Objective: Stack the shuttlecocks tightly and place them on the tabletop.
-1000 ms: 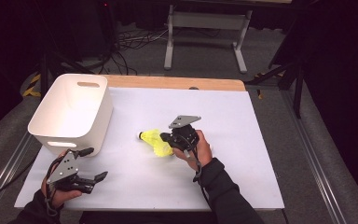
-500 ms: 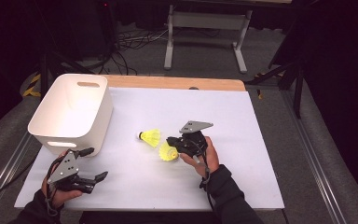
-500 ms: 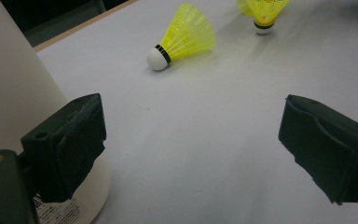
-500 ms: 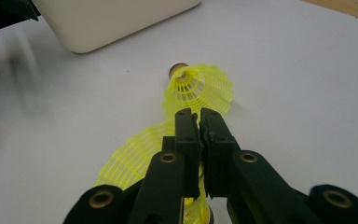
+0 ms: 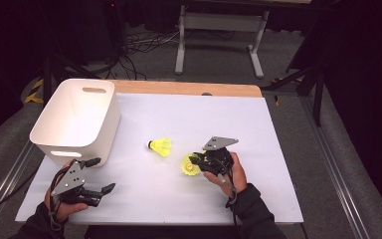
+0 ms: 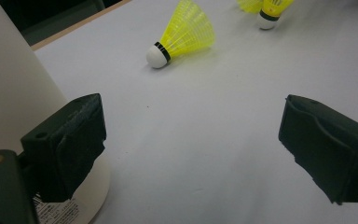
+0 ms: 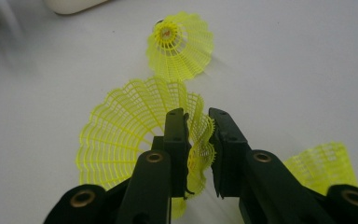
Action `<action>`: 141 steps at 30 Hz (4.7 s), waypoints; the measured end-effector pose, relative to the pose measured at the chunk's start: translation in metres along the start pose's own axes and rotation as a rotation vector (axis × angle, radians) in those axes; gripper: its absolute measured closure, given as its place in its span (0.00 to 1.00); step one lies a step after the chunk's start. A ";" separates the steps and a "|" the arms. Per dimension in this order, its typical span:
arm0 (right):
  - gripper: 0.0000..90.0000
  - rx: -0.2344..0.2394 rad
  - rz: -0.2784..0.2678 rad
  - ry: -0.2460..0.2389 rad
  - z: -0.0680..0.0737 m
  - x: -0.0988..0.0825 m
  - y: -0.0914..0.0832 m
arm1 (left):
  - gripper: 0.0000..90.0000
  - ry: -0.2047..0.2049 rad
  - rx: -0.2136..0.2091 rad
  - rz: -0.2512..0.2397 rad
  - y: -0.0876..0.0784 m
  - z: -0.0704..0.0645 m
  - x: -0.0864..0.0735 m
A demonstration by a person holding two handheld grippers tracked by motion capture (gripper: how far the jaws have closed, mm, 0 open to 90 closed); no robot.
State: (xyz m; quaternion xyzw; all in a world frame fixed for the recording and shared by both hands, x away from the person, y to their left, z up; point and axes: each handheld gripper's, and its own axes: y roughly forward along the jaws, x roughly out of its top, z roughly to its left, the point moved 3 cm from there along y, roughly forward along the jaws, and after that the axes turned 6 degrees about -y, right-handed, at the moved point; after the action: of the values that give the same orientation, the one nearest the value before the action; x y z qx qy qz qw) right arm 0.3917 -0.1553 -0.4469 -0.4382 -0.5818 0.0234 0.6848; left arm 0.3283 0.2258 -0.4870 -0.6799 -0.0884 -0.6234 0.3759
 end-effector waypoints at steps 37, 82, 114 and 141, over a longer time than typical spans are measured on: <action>0.68 -0.089 0.035 -0.049 -0.002 -0.056 -0.047 | 0.09 -0.001 0.000 0.008 0.002 -0.001 0.000; 0.77 -0.032 0.005 -0.103 0.046 -0.068 -0.024 | 0.08 0.022 0.001 0.001 0.002 -0.003 0.002; 1.00 -0.075 -0.074 -0.161 0.045 -0.045 -0.040 | 0.08 0.011 0.008 -0.006 0.002 -0.002 0.002; 1.00 -0.077 -0.140 -0.191 0.019 0.009 -0.019 | 0.08 0.006 0.007 -0.010 0.002 -0.001 0.001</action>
State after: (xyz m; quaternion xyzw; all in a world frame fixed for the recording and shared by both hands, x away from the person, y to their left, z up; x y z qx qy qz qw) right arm 0.3702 -0.1514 -0.4297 -0.4184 -0.6740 -0.0052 0.6088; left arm 0.3286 0.2234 -0.4866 -0.6761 -0.0930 -0.6271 0.3755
